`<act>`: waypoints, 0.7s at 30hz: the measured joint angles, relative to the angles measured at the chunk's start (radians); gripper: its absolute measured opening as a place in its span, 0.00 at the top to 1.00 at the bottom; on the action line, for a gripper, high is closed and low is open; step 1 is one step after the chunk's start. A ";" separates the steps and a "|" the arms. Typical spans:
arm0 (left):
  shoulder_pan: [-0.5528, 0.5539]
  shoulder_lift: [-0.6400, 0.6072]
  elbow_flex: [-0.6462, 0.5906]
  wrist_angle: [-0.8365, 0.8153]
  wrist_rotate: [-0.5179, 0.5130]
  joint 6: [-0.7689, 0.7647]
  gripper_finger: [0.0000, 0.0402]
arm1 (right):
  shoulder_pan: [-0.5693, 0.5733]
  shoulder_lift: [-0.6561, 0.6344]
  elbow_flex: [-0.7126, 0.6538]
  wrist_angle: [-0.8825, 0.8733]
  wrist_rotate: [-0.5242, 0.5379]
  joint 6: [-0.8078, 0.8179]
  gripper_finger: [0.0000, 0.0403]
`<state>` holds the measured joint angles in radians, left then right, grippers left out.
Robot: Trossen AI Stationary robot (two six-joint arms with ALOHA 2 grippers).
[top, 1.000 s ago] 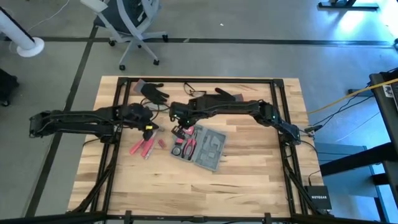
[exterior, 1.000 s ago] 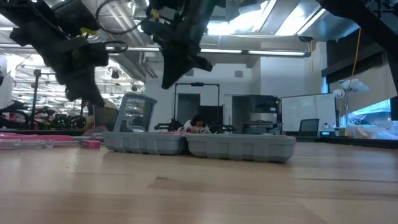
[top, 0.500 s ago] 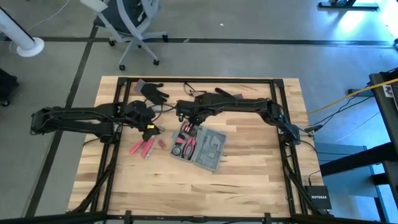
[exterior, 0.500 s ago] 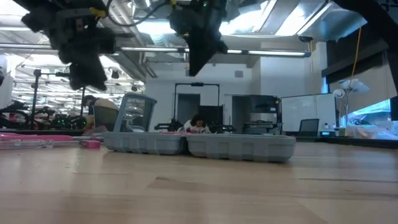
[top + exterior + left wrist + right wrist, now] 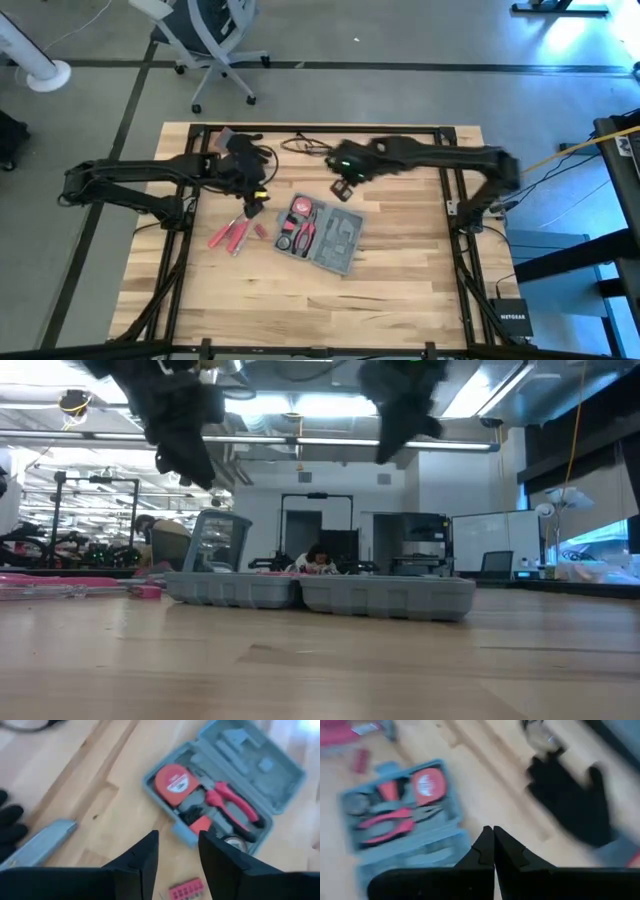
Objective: Prefit tool cases
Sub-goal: Put the right orange multi bit set into the gray prefit tool case
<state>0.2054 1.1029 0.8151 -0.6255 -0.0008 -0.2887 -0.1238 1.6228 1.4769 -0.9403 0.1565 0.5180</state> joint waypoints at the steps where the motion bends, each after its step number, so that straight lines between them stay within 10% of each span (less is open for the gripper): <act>1: 0.000 0.000 -0.003 -0.006 -0.006 -0.018 0.67 | 0.003 -0.046 -0.076 0.057 -0.028 0.058 1.00; 12: 0.013 0.201 0.004 -0.064 -0.035 -0.071 0.67 | 0.115 -0.152 -0.366 0.463 -0.086 0.272 1.00; 21: -0.092 0.245 -0.017 -0.196 -0.045 -0.546 0.67 | 0.105 -0.152 -0.404 0.470 -0.074 0.227 1.00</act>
<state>0.1138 1.3483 0.7982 -0.8218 -0.0458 -0.8344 -0.0190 1.4706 1.0731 -0.4703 0.0825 0.7452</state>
